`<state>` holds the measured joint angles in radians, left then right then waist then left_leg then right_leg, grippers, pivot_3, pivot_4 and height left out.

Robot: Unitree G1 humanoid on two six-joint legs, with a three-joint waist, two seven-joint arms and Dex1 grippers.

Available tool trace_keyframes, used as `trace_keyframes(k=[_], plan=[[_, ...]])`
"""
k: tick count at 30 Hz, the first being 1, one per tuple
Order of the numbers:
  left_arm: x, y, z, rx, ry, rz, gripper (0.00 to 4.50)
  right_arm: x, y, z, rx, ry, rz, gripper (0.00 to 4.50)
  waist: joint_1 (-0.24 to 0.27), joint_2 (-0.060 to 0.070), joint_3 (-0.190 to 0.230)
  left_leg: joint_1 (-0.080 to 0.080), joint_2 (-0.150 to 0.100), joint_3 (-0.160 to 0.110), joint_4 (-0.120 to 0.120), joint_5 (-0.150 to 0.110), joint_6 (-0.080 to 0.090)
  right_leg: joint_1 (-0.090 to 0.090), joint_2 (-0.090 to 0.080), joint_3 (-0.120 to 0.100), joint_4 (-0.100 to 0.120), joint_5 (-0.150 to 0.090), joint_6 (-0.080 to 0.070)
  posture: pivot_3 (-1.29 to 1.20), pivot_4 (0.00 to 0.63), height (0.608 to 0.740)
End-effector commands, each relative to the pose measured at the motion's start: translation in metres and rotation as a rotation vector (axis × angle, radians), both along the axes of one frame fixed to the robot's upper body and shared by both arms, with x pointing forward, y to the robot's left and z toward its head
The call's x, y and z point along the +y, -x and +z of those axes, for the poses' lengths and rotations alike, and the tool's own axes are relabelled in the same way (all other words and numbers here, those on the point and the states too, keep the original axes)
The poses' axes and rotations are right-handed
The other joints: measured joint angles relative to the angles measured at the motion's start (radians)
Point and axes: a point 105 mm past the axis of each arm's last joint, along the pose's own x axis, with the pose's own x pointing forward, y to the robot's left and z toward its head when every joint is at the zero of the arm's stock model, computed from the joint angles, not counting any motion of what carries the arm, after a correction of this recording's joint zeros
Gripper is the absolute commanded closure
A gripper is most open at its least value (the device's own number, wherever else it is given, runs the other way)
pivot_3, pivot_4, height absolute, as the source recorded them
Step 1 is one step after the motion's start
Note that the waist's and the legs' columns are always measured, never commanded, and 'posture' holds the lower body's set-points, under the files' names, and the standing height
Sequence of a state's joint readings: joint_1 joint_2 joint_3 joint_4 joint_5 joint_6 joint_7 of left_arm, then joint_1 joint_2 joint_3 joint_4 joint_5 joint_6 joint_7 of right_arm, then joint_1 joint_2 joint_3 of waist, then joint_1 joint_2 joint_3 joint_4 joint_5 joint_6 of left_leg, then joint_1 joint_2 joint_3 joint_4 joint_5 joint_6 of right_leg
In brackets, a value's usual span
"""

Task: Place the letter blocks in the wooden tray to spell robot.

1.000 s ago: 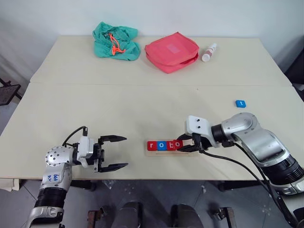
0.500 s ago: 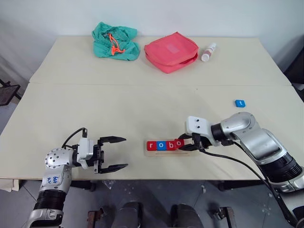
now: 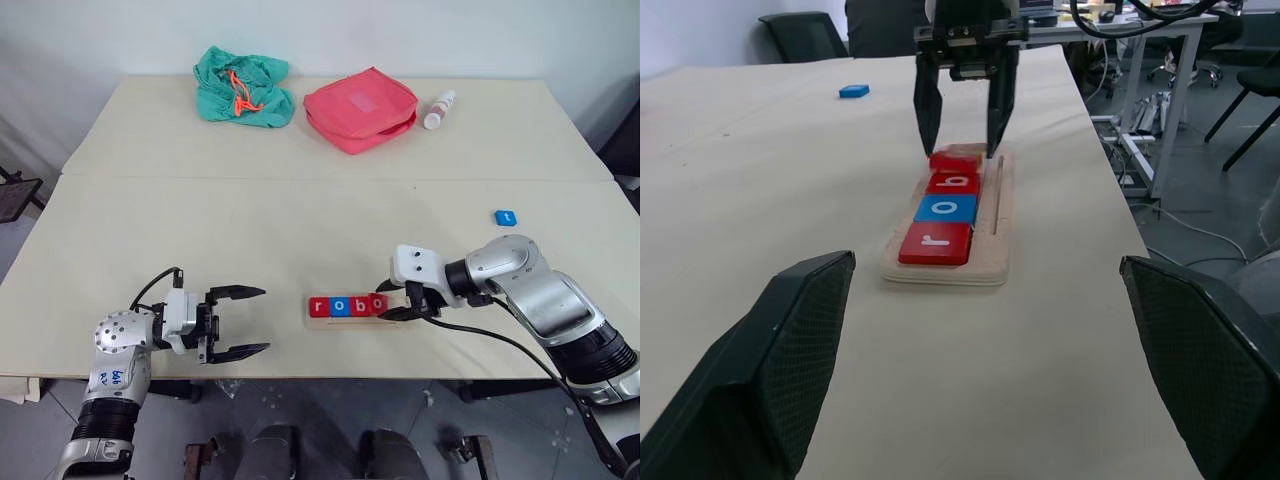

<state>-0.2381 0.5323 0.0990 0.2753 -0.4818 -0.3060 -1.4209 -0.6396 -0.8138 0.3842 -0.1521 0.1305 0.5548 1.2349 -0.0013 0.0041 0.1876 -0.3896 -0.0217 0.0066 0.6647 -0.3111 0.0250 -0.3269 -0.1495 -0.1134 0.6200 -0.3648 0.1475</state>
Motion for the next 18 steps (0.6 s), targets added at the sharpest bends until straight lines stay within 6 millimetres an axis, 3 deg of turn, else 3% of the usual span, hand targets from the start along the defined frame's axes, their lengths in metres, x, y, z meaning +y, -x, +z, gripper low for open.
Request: trace_keyframes(k=[1,3,12,14,18], plan=[[0.001,-0.001,0.007,-0.038,-0.007,0.001,0.0,-0.007,-0.002,0.005,-0.035,0.02,-0.006,0.63,0.0,0.0,0.0,0.0,0.0,0.0,0.0,0.0,0.0,0.0,0.0,0.0,0.0,0.0,0.0,0.0,0.15,0.74],[0.002,-0.002,0.007,-0.039,-0.008,0.003,0.0,-0.007,-0.001,0.008,-0.037,0.014,-0.004,0.04,-0.001,0.0,0.0,0.0,0.0,0.0,0.0,0.0,0.0,0.0,0.0,0.0,0.0,0.0,0.0,0.0,0.15,0.74],[0.001,-0.004,0.007,-0.039,-0.004,0.005,0.0,-0.012,0.007,0.026,-0.022,-0.096,-0.085,0.04,0.002,0.0,0.0,0.0,0.0,0.0,0.0,0.0,0.0,0.0,0.0,0.0,0.0,0.0,0.0,0.0,0.15,0.74],[0.001,-0.004,0.007,-0.039,-0.005,0.005,0.0,-0.021,0.009,0.026,-0.006,-0.116,-0.129,0.04,0.003,0.0,0.0,0.0,0.0,0.0,0.0,0.0,0.0,0.0,0.0,0.0,0.0,0.0,0.0,0.0,0.15,0.74],[0.0,-0.007,0.006,-0.037,-0.003,-0.001,0.0,-0.07,-0.012,0.031,-0.116,-0.206,-0.406,0.04,0.009,0.0,0.0,0.0,0.0,-0.001,0.0,0.0,0.0,0.001,0.0,0.0,0.0,0.0,0.0,0.0,0.15,0.74]])
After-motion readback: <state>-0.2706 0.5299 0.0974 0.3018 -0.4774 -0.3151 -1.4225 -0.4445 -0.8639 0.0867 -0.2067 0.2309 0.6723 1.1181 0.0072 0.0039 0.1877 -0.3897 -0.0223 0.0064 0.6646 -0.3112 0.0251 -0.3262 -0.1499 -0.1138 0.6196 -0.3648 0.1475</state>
